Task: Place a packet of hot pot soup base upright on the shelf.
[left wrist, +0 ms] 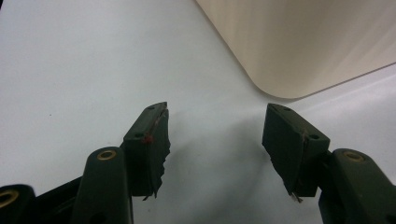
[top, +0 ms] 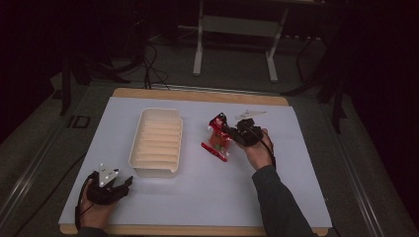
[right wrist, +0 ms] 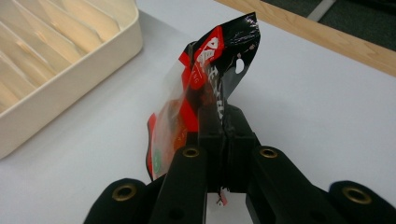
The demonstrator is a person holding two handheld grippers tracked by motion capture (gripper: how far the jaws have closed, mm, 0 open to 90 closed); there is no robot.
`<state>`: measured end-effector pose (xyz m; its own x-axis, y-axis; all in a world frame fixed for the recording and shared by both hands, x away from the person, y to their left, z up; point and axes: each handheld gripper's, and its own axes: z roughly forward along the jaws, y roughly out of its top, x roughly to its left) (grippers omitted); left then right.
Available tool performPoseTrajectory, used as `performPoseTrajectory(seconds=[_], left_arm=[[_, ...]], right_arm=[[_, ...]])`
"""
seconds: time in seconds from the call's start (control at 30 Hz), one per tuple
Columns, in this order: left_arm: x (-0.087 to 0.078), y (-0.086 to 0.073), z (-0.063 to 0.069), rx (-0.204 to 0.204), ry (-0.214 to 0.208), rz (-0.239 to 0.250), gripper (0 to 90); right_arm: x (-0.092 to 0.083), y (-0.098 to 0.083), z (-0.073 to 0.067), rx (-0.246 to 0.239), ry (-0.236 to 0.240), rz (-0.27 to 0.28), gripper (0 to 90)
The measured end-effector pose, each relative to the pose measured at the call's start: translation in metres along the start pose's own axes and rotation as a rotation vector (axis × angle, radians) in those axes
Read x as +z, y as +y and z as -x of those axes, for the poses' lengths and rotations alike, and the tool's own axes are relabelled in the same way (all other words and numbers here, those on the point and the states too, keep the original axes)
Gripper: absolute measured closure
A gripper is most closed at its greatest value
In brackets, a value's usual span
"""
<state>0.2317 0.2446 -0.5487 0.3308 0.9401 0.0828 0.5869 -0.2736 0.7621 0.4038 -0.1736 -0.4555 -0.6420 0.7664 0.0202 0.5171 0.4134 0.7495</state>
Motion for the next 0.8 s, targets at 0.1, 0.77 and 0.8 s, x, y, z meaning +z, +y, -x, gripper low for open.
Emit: performPoseTrajectory(seconds=[0.1,0.77,0.8], left_arm=[[0.000,0.000,0.000,0.000,0.000,0.001,41.0],[0.000,0.000,0.000,0.000,0.000,-0.001,41.1],[0.000,0.000,0.000,-0.002,0.000,0.000,41.0]], right_arm=[[-0.001,0.002,-0.003,-0.016,0.005,0.006,87.9],[-0.003,0.008,-0.012,-0.105,0.032,0.017,88.3],[-0.003,0.008,-0.012,-0.109,0.033,0.019,88.3]])
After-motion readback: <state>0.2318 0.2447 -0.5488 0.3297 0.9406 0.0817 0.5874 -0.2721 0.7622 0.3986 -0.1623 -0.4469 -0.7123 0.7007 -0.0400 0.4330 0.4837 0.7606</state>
